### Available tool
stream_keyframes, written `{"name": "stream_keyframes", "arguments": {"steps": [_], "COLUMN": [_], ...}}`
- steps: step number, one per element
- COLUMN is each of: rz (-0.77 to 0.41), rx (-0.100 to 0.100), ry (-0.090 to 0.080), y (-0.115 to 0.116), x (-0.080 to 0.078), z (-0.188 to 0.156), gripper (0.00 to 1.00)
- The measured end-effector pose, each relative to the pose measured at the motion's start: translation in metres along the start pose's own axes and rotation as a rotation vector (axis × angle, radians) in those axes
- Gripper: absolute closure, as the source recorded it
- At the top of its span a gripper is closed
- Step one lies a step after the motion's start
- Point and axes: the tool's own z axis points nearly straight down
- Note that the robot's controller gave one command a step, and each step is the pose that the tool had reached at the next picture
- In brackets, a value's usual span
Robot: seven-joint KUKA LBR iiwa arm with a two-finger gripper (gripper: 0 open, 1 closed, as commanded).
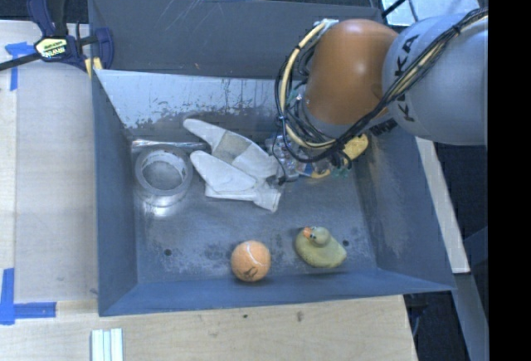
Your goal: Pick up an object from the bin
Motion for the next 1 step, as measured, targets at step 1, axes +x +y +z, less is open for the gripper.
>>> {"name": "stream_keyframes", "arguments": {"steps": [1], "rz": [0.000], "rx": [0.000], "ry": [0.000], "y": [-0.0001], "x": [0.0000], "z": [0.0000], "gripper": [1.00]}}
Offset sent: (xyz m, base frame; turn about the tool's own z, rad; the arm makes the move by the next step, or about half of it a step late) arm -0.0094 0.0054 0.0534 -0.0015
